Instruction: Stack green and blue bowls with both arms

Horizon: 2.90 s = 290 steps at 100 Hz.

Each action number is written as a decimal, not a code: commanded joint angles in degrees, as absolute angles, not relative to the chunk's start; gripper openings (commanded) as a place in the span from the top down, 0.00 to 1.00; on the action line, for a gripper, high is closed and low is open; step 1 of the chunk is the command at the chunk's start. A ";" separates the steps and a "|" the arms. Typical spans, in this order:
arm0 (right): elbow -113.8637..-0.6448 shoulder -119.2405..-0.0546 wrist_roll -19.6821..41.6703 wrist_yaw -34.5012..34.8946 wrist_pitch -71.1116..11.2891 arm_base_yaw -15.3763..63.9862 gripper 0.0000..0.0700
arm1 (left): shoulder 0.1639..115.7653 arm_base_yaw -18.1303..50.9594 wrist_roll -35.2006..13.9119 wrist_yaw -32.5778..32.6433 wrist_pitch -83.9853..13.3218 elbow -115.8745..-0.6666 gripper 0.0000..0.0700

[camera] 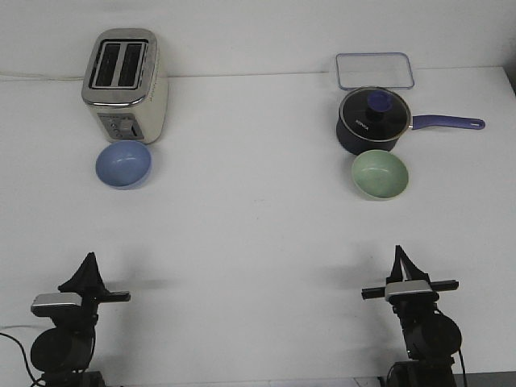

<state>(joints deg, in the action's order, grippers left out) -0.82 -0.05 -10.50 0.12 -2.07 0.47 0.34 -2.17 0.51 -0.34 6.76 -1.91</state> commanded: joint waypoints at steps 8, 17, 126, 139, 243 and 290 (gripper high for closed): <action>-0.73 -0.05 0.14 0.21 -0.91 0.47 1.00 | 0.25 -2.24 0.78 -0.43 7.38 -0.80 0.98; -0.73 -0.05 5.93 0.14 -0.71 0.47 1.00 | 0.25 -2.24 0.78 -0.43 7.38 -0.80 0.98; -69.73 -73.03 8.78 -3.84 -35.68 -3.18 0.30 | 0.23 -2.24 0.78 -0.43 7.38 -0.80 0.98; -75.99 -83.11 7.79 -2.74 -37.63 -5.89 0.30 | 0.25 -2.24 0.78 -0.43 7.38 -0.80 0.98; -81.08 -103.92 3.77 6.79 -34.24 -10.66 1.00 | 0.23 -2.24 0.78 -0.43 7.38 -0.80 0.98; -76.05 -76.88 5.61 19.68 -44.69 -3.33 1.00 | 0.23 -2.22 0.78 -0.43 7.38 -0.80 0.98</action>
<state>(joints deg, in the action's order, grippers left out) -77.93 -78.67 4.78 19.38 -43.92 -5.21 0.34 -2.17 0.51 -0.34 6.76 -1.91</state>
